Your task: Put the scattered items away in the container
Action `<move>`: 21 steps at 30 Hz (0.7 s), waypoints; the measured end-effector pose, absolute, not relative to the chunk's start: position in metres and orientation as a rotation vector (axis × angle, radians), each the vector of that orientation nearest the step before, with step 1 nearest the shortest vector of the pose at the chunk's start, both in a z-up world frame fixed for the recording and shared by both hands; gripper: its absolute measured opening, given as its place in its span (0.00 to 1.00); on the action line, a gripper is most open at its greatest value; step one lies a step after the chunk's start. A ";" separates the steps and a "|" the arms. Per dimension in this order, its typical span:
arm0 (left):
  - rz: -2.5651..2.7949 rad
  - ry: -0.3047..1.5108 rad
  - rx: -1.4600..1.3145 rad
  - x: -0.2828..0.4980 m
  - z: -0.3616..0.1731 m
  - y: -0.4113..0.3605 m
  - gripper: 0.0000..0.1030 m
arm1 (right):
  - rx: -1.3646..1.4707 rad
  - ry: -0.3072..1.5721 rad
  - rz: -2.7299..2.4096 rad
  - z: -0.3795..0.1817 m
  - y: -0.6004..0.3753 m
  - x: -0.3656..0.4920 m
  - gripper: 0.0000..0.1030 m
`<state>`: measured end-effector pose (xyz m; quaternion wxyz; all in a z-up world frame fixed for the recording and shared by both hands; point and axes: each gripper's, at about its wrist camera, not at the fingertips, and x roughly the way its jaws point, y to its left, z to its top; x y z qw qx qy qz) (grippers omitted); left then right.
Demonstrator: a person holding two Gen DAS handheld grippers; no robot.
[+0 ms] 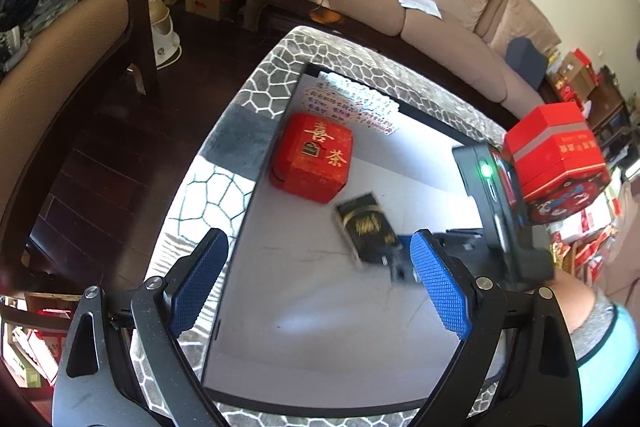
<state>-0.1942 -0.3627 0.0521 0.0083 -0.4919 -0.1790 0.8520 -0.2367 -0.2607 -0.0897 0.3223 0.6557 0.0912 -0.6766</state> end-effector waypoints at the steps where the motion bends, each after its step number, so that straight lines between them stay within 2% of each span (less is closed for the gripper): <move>1: 2.666 -0.568 -1.535 -0.192 0.053 -0.365 0.89 | 1.696 0.286 -1.745 -0.088 -0.269 -0.229 0.51; 10: 2.677 -0.594 -1.518 -0.183 0.056 -0.378 0.89 | 1.444 0.661 -1.619 -0.089 -0.345 -0.199 0.50; 14: 2.678 -0.594 -1.500 -0.185 0.056 -0.377 0.90 | 1.414 0.690 -1.583 -0.088 -0.357 -0.197 0.50; 21: 2.668 -0.626 -1.476 -0.181 0.060 -0.378 0.90 | 1.436 0.607 -1.534 -0.088 -0.350 -0.190 0.50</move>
